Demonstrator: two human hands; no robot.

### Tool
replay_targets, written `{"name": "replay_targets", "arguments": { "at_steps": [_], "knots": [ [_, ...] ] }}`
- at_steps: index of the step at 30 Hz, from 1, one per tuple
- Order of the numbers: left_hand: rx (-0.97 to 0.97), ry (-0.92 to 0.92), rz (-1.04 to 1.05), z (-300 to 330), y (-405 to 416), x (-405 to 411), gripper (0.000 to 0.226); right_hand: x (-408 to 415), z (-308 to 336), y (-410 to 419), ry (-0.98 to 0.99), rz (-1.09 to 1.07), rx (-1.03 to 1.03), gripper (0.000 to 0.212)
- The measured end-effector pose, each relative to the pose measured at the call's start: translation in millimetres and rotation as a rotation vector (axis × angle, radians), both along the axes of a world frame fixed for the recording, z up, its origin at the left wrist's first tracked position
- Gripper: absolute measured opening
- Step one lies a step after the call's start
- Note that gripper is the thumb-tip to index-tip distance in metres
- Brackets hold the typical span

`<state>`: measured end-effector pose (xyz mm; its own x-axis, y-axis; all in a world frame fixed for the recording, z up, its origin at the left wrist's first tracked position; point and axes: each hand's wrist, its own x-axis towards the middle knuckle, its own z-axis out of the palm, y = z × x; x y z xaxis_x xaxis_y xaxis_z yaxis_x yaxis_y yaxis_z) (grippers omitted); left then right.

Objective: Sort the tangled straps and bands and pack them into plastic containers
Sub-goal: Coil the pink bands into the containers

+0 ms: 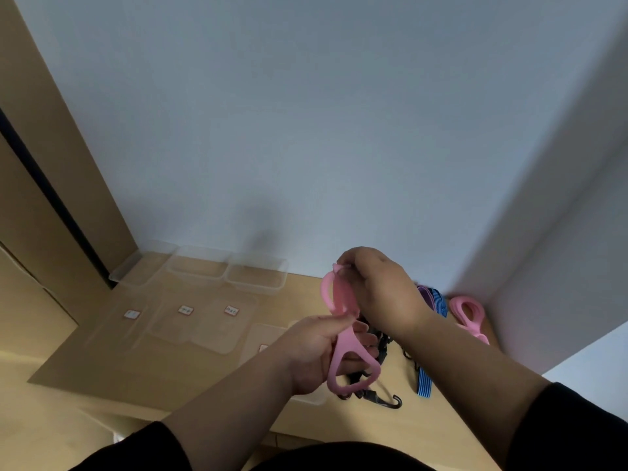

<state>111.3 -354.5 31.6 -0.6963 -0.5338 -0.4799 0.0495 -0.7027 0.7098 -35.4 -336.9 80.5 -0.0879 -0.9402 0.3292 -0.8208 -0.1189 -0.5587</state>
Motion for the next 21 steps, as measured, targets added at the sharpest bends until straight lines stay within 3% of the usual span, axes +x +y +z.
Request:
{"name": "replay_targets", "arguments": {
  "at_steps": [6, 10, 13, 15, 18, 21],
  "knots": [
    [0.038, -0.134, -0.005, -5.9, -7.7, 3.3, 0.031, -1.6, -21.2, 15.7, 0.164, 0.358, -0.161, 0.019],
    [0.073, 0.079, 0.003, -12.1, -14.8, 11.6, 0.019, -6.3, -35.6, 25.7, 0.193, 0.433, -0.268, 0.015],
    [0.119, 0.27, 0.034, -17.3, -21.8, 18.2, 0.048, -11.3, -41.2, 28.9, 0.219, 0.484, -0.286, 0.011],
    [0.102, 0.389, -0.004, -14.9, -24.1, 21.7, 0.054, -13.6, -45.5, 30.0, 0.265, 0.518, -0.277, 0.014],
    [0.093, 0.475, -0.031, -19.7, -31.3, 26.2, 0.056, -15.7, -49.2, 32.3, 0.329, 0.54, -0.281, 0.016],
    [0.077, 0.375, -0.017, -18.3, -30.3, 18.6, 0.035, -14.5, -50.9, 31.9, 0.341, 0.584, -0.31, 0.019]
  ]
}}
